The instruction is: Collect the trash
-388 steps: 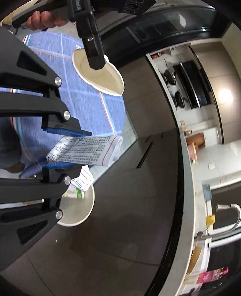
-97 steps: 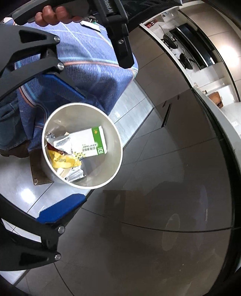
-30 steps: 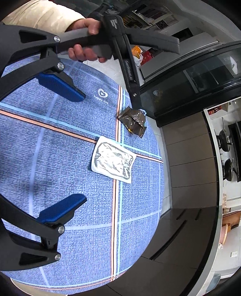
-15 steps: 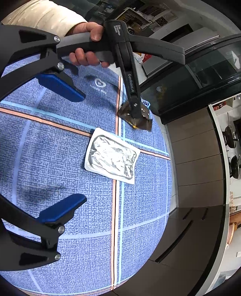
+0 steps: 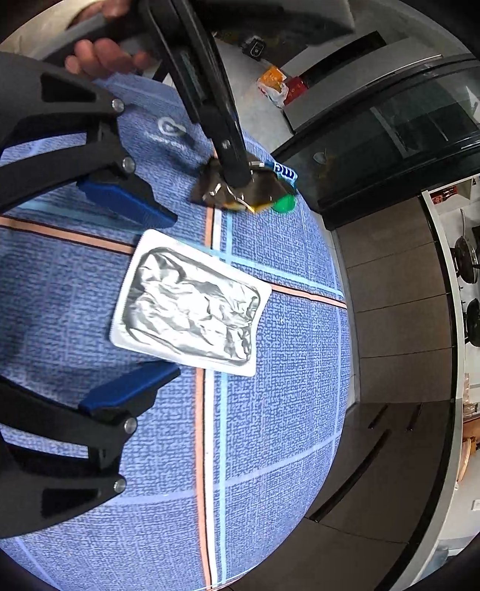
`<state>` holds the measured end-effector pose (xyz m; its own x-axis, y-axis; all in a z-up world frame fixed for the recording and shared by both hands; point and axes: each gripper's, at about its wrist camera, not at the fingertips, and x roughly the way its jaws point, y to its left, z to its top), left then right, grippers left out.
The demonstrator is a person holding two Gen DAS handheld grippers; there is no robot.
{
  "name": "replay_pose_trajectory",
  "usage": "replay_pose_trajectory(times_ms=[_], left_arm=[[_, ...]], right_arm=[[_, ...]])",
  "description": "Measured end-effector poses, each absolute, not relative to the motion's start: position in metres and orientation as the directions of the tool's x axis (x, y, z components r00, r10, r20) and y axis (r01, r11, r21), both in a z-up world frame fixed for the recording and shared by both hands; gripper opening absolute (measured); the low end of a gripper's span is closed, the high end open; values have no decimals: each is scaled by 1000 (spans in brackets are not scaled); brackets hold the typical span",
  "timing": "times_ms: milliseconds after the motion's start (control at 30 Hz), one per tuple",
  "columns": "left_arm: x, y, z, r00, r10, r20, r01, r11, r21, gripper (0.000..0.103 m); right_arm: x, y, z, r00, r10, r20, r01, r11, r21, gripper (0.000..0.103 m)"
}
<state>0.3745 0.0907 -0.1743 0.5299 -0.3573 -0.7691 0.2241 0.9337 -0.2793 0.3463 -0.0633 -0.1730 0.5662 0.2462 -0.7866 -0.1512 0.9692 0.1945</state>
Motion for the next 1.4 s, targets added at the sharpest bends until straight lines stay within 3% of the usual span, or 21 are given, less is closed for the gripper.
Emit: replay_pose_trajectory(times_ms=[633, 667, 700, 733, 900, 933, 1000, 1033, 1067, 1200, 1333, 1400], left_arm=[[353, 77, -151, 554, -356, -753, 247, 933, -261, 18], [352, 76, -148, 556, -357, -751, 249, 933, -259, 18], [349, 74, -145, 559, -358, -748, 253, 933, -257, 18], [347, 73, -142, 561, -358, -746, 256, 932, -255, 17], [336, 64, -130, 575, -356, -737, 273, 932, -237, 17], [334, 63, -128, 579, -355, -734, 276, 932, -234, 17], [329, 60, -125, 586, -353, -730, 279, 933, -227, 17], [328, 59, -124, 588, -352, -728, 279, 933, -225, 17], [327, 59, -123, 589, -351, -728, 279, 934, -224, 17], [324, 63, -123, 591, -343, -731, 271, 937, -221, 17], [323, 73, -121, 597, -336, -729, 255, 941, -224, 17], [322, 77, -122, 598, -333, -729, 249, 942, -226, 17]], right_arm=[[330, -74, -159, 613, 234, -755, -147, 972, 181, 65], [328, -76, -157, 617, 235, -751, -148, 972, 183, 55], [322, -76, -155, 621, 236, -747, -147, 972, 184, 24], [322, -76, -153, 621, 234, -748, -147, 972, 183, 12], [310, -90, -149, 616, 229, -754, -131, 973, 189, 9], [308, -91, -148, 618, 231, -751, -132, 973, 190, 12], [302, -91, -147, 619, 253, -744, -157, 967, 199, 28], [301, -88, -147, 616, 268, -741, -169, 963, 208, 52], [301, -87, -146, 614, 279, -738, -178, 960, 215, 59], [304, -68, -146, 606, 305, -735, -248, 950, 191, 64], [315, -51, -156, 602, 285, -746, -297, 947, 123, 94], [324, -43, -162, 600, 267, -754, -321, 944, 78, 96]])
